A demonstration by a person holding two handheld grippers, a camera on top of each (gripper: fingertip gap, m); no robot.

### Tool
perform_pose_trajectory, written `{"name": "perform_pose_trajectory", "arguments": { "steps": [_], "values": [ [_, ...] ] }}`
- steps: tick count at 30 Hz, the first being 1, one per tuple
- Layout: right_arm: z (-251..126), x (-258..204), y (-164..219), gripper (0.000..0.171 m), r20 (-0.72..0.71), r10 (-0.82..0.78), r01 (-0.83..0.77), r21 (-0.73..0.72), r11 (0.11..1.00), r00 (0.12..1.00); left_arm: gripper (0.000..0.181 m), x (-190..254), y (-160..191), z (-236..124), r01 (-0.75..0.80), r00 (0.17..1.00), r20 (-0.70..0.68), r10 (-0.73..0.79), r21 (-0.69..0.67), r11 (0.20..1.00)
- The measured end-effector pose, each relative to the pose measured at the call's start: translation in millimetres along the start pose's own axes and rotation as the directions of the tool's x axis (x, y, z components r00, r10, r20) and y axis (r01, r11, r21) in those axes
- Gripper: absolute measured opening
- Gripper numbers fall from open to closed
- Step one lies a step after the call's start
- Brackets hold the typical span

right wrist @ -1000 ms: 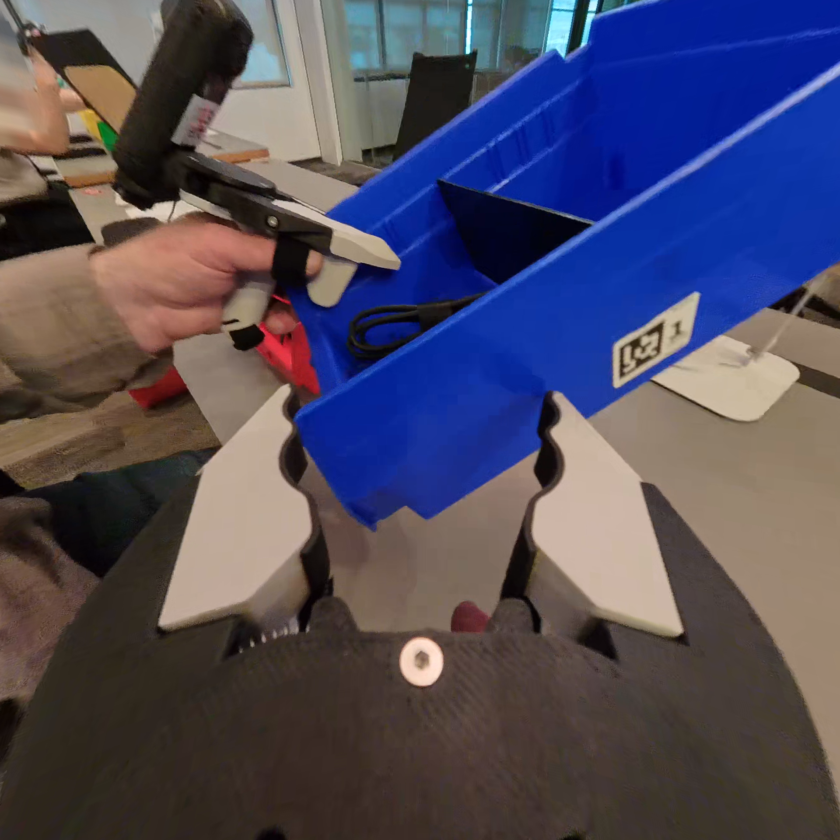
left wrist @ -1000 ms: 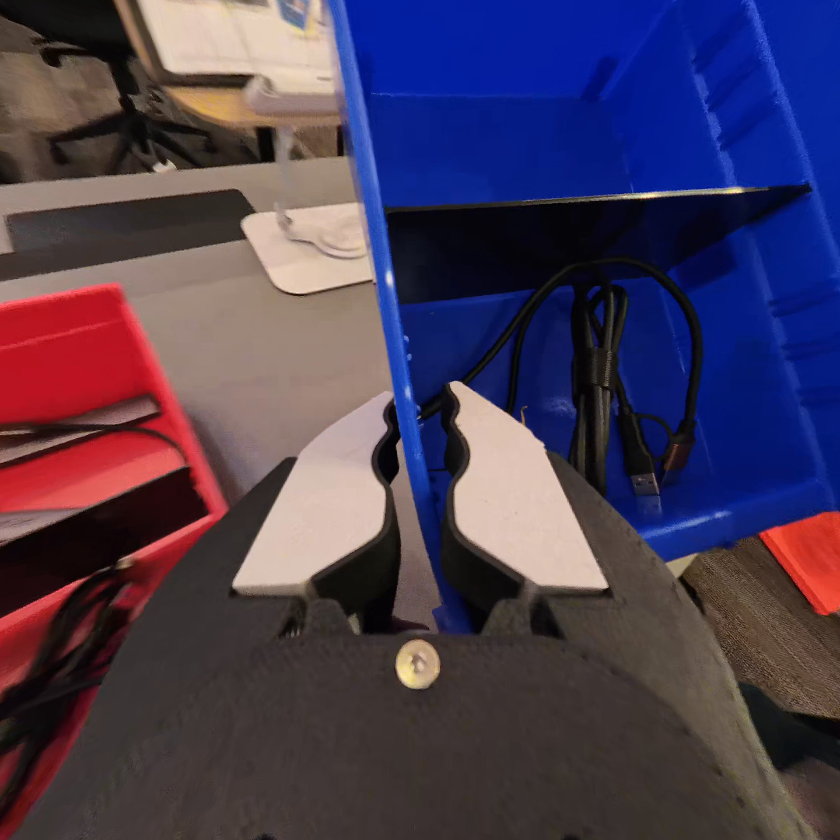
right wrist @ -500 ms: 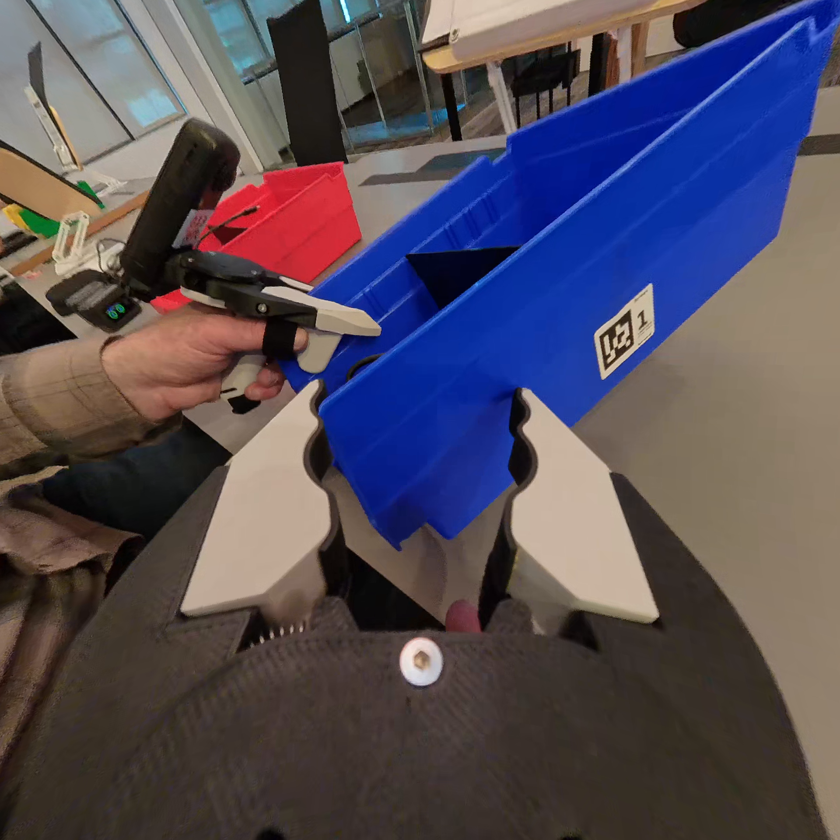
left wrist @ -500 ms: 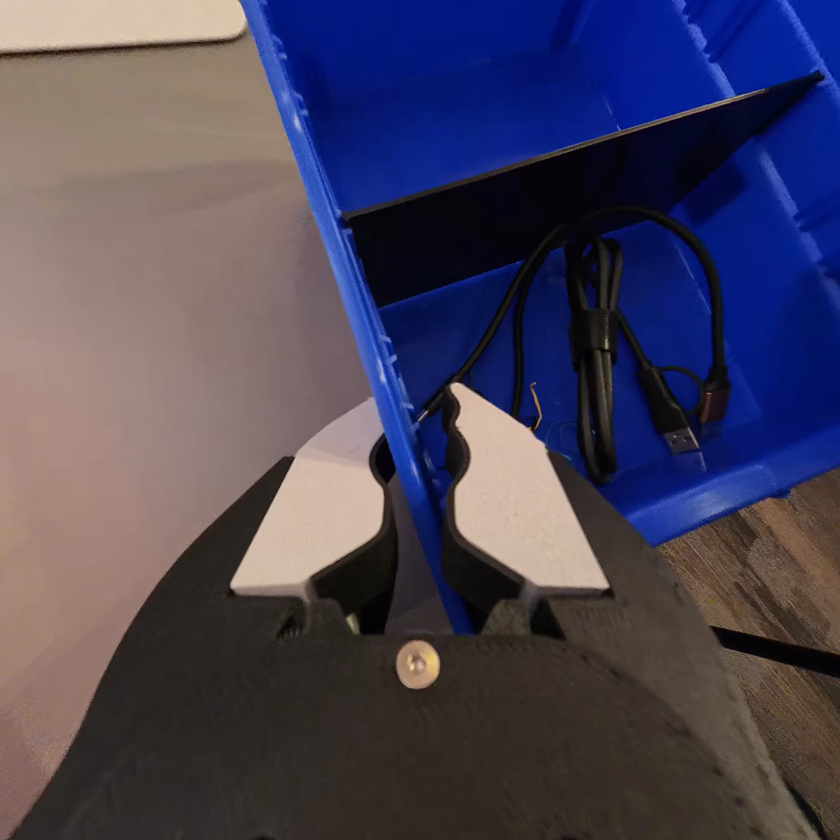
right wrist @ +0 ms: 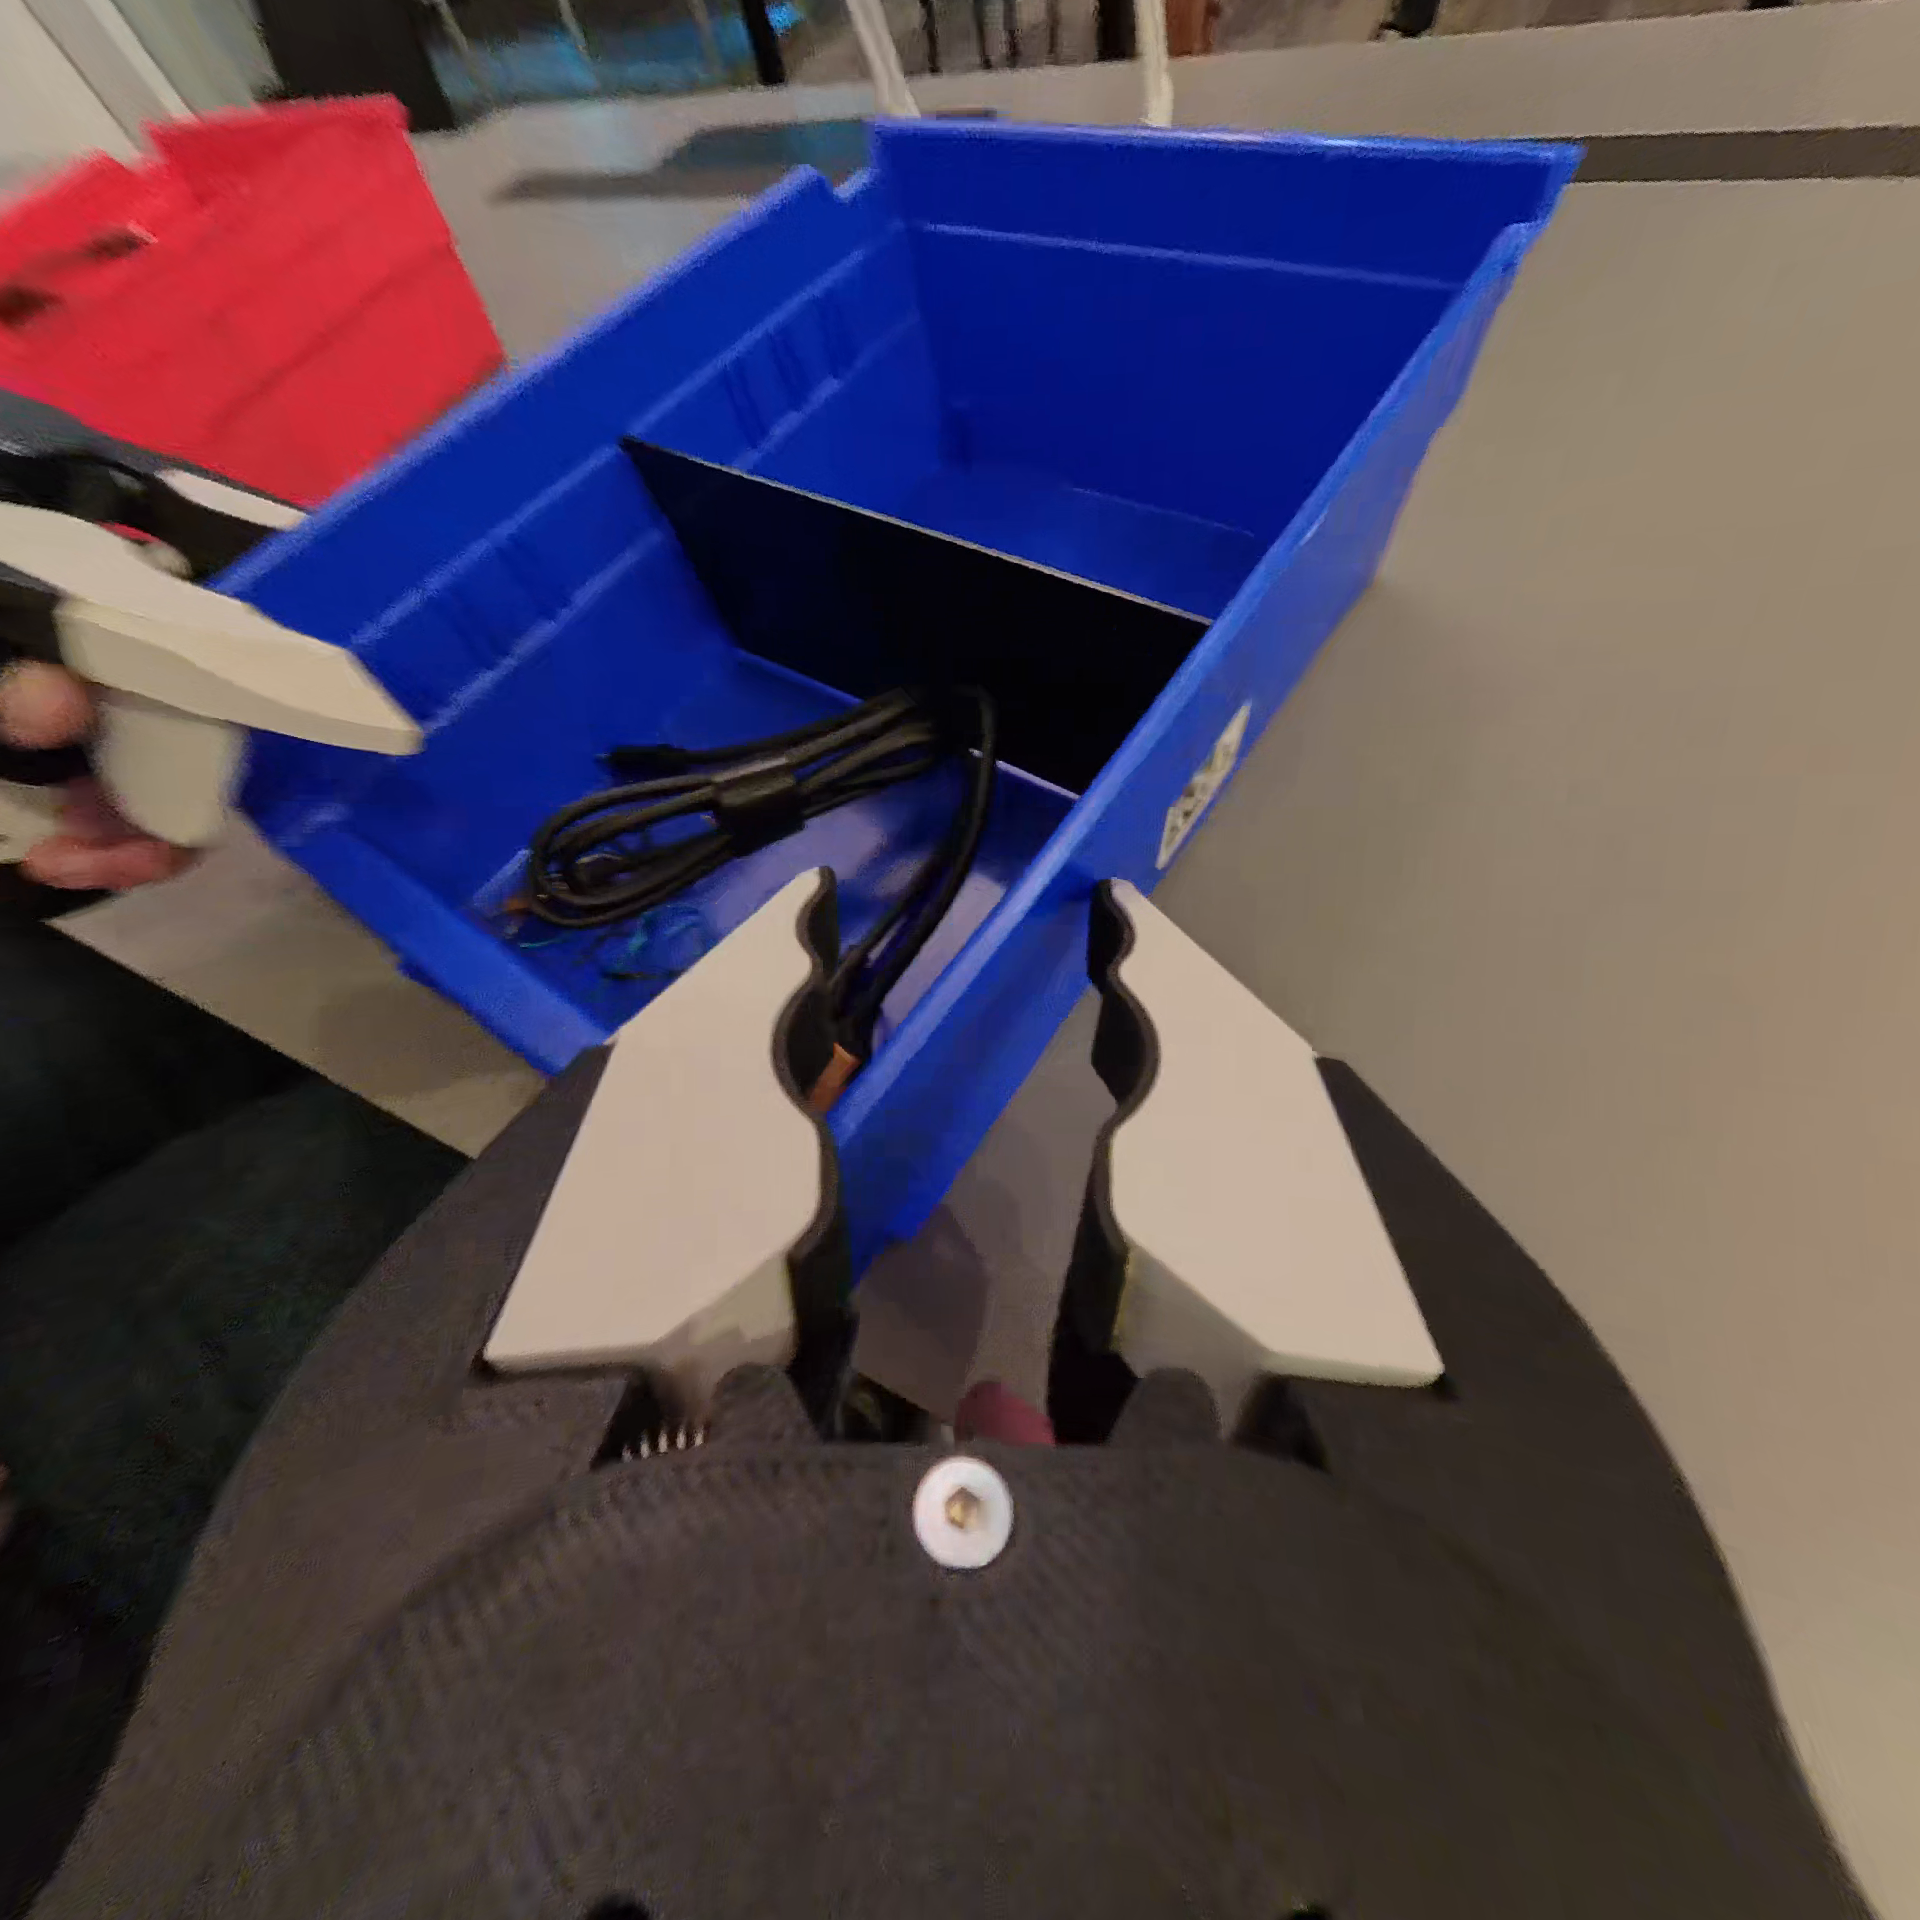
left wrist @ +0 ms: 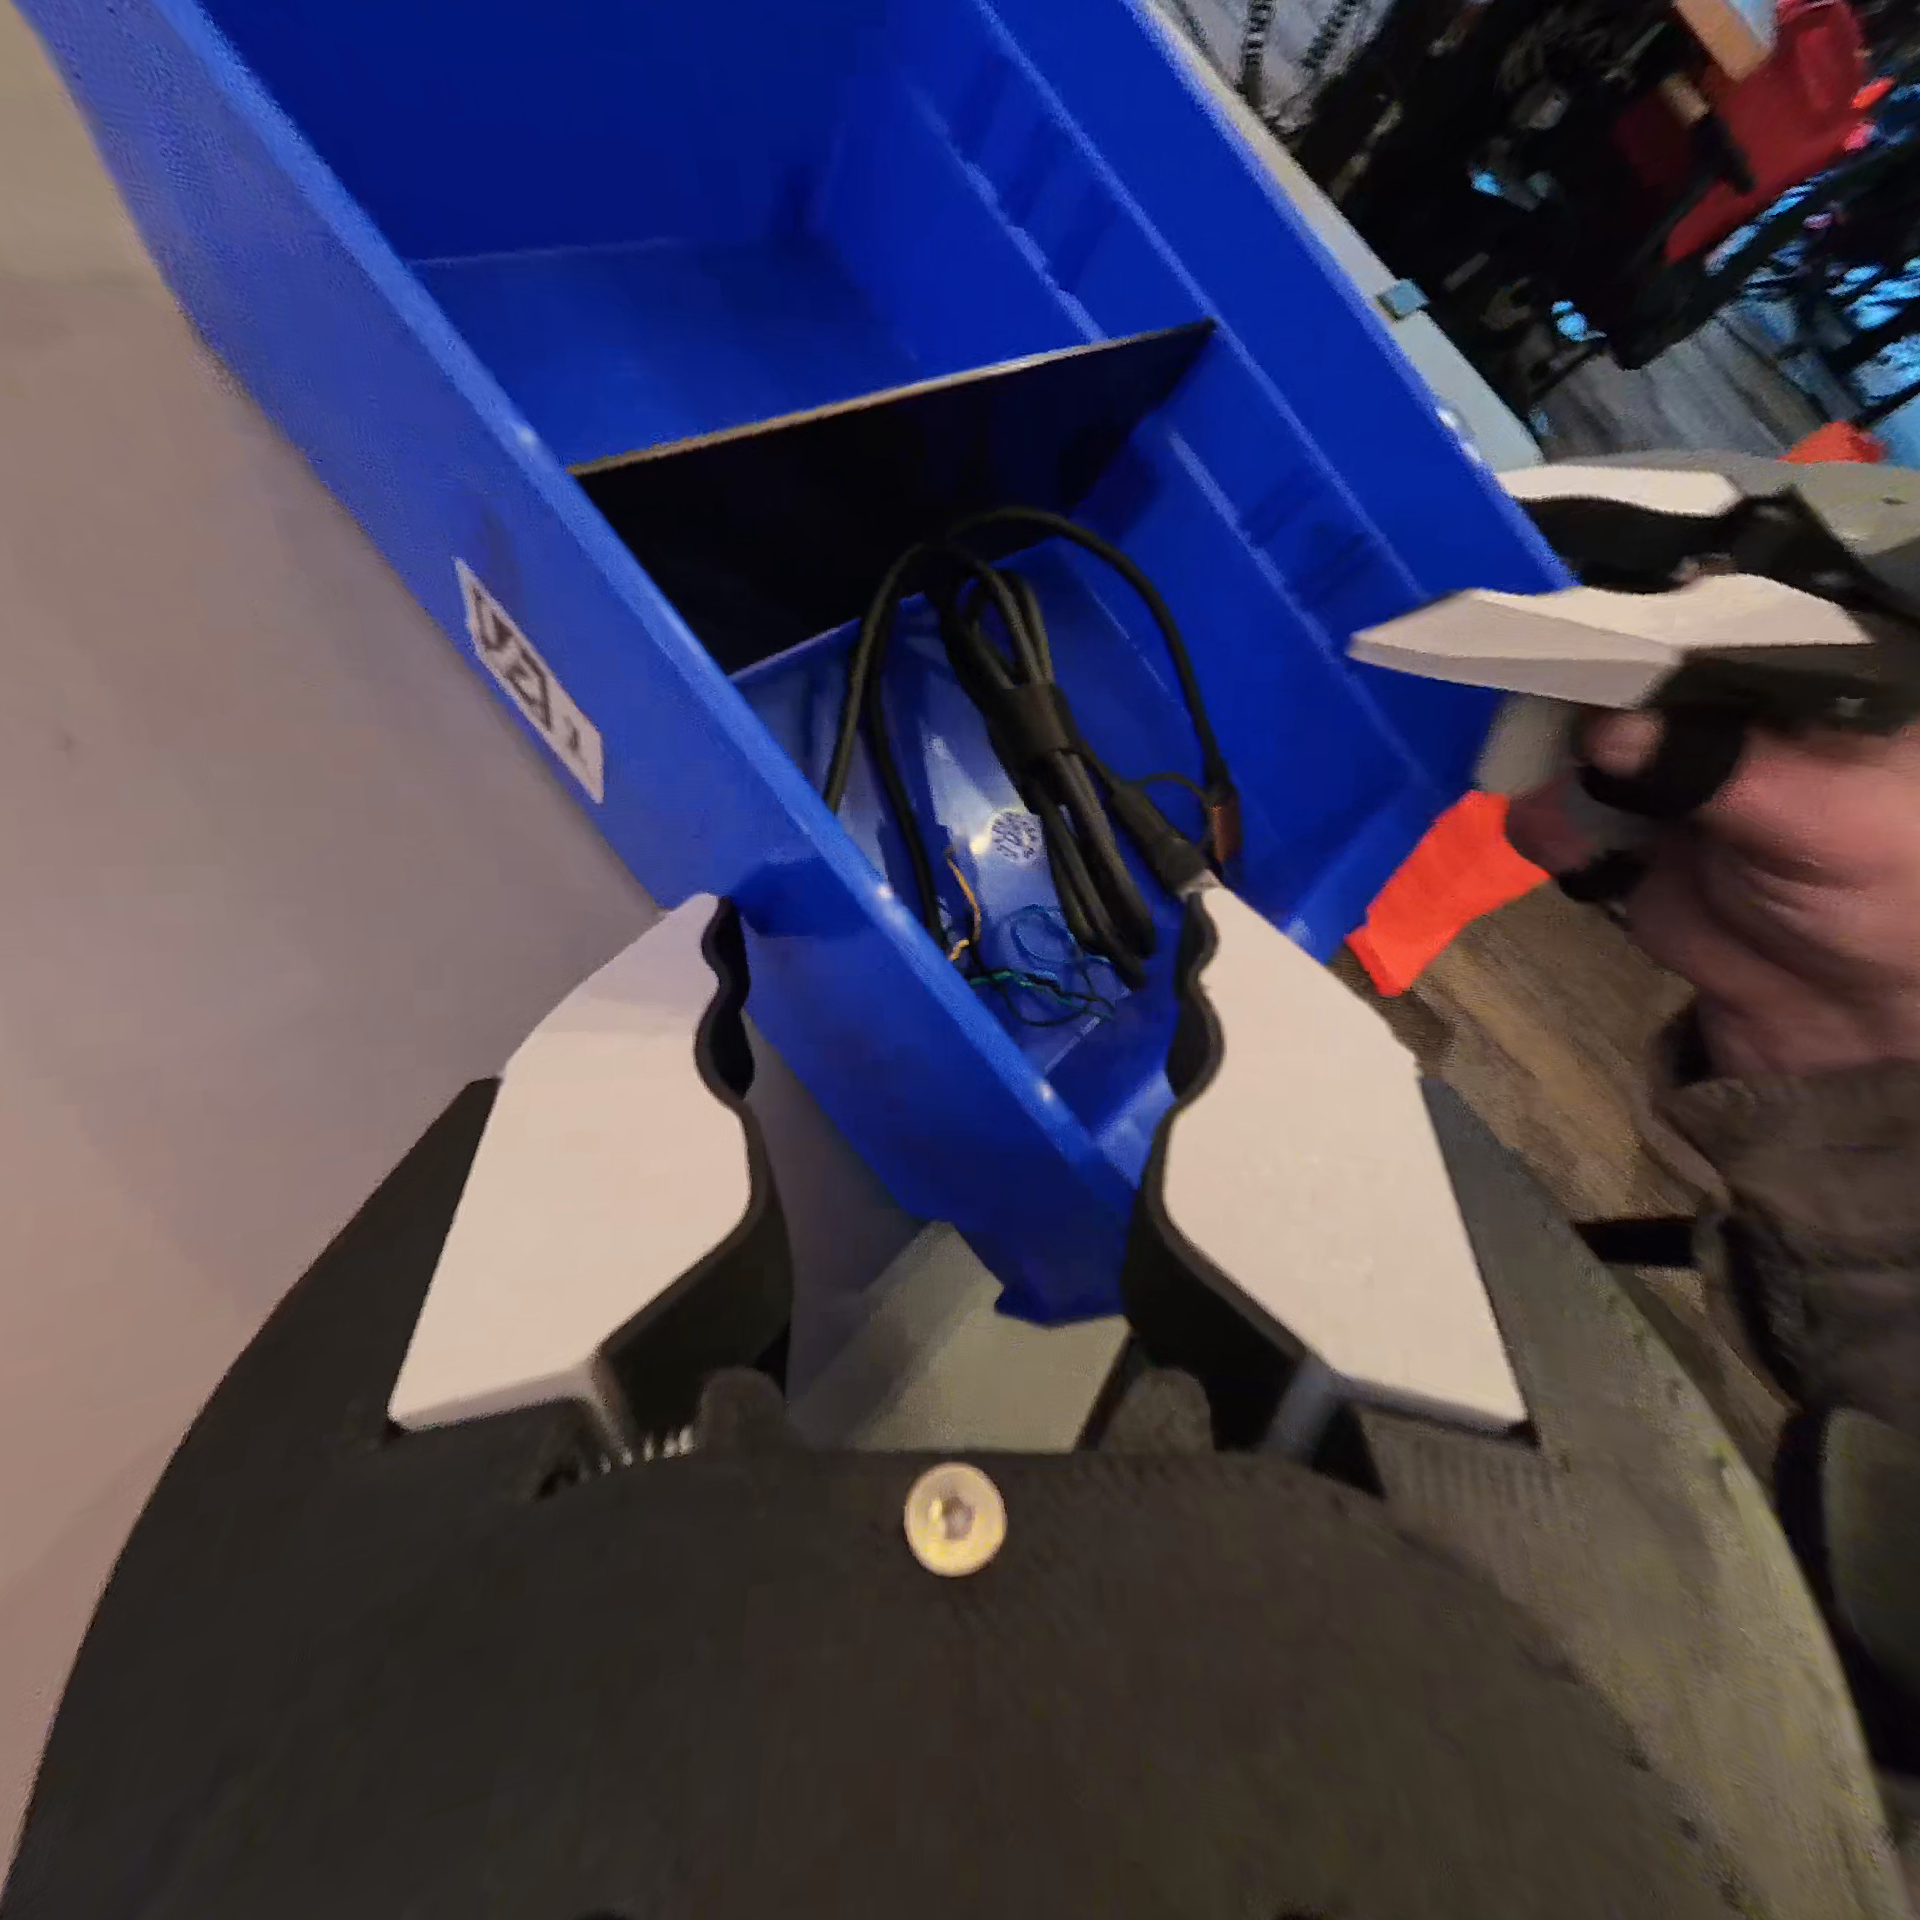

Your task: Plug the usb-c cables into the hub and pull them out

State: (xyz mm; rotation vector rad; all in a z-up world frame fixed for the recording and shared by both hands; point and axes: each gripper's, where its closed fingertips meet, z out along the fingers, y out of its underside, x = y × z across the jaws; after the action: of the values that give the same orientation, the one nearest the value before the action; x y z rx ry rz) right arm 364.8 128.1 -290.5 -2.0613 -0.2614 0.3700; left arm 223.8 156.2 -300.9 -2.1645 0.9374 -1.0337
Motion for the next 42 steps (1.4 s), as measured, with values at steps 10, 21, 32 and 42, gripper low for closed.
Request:
{"name": "perform_pose_trajectory", "arguments": {
  "steps": [10,21,32,42],
  "values": [
    [6.8,42.2,-1.2,0.007,-0.159,-0.138,0.125,-0.088,0.988,0.978,0.053,29.8,-19.0,-66.6,-0.063,0.989,-0.123,0.082,0.150,0.987],
    [-2.3,75.2,-2.2,0.003,-0.187,-0.130,0.115,-0.087,0.989,0.974,0.054,-209.5,18.7,-334.8,-0.251,0.551,0.823,0.138,0.006,0.968],
    [-39.1,131.4,7.6,0.003,-0.336,-0.040,0.017,-0.070,0.997,0.941,0.038,-315.6,114.1,-385.6,0.072,0.510,0.858,-0.063,0.031,0.997],
    [-61.3,165.2,13.4,0.003,-0.410,0.007,-0.027,-0.044,0.999,0.912,0.007,-308.8,118.4,-384.0,0.051,0.613,0.789,-0.041,0.012,0.999]
  ]
}}
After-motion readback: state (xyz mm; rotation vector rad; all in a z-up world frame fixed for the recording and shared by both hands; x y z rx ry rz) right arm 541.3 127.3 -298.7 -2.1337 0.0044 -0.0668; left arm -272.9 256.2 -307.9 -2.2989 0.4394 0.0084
